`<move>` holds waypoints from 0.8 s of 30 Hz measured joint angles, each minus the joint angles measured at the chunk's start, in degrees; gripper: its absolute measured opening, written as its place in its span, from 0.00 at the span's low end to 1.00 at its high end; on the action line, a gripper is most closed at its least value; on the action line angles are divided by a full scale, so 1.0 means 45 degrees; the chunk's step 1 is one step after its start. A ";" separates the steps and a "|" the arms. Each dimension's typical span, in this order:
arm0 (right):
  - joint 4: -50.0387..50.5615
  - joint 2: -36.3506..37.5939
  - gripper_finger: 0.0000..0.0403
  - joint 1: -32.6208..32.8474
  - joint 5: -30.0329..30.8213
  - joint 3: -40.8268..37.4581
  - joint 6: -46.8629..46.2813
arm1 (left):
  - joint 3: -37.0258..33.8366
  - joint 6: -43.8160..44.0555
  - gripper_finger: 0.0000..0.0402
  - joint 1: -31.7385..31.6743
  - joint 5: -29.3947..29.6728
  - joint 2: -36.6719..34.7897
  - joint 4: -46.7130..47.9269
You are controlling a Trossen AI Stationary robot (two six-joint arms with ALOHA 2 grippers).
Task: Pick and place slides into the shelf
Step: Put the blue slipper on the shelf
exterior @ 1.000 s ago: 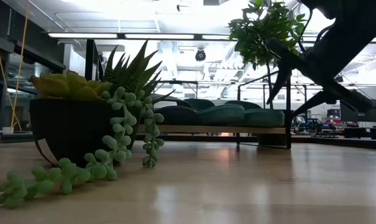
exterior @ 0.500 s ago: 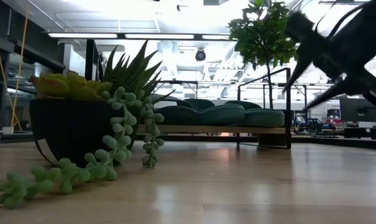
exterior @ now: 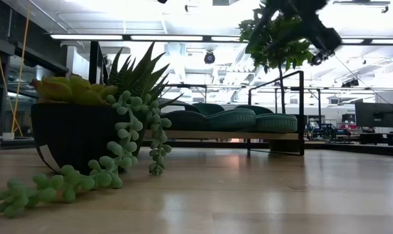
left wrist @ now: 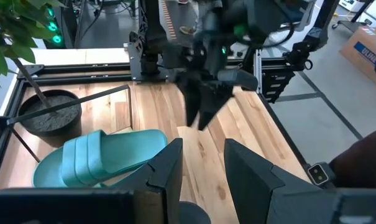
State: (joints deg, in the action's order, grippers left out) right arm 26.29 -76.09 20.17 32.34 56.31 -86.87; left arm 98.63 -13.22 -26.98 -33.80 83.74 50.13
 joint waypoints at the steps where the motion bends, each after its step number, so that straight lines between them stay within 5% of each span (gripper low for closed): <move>1: 0.0820 0.0000 0.36 -0.0428 -0.0401 0.0587 0.0873 | 0.0000 0.0002 0.26 0.0000 0.0002 0.0000 0.0000; 7: 0.5106 -0.0118 0.36 -0.2997 -0.2580 0.3603 0.5956 | 0.0000 0.0006 0.26 0.0000 0.0096 0.0000 0.0004; 13: 0.6862 -0.1252 0.36 -0.4774 -0.4185 0.5449 1.0618 | 0.0000 0.0008 0.26 0.0000 0.0476 0.0000 0.0278; 24: 0.9525 -0.5065 0.36 -0.6472 -0.4348 0.8456 1.7257 | 0.0000 0.0542 0.26 0.0001 0.1104 0.0000 0.0529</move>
State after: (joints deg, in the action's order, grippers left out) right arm 69.15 -98.89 -8.95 12.77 94.36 -9.21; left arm 98.63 -10.79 -26.98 -28.83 83.74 52.51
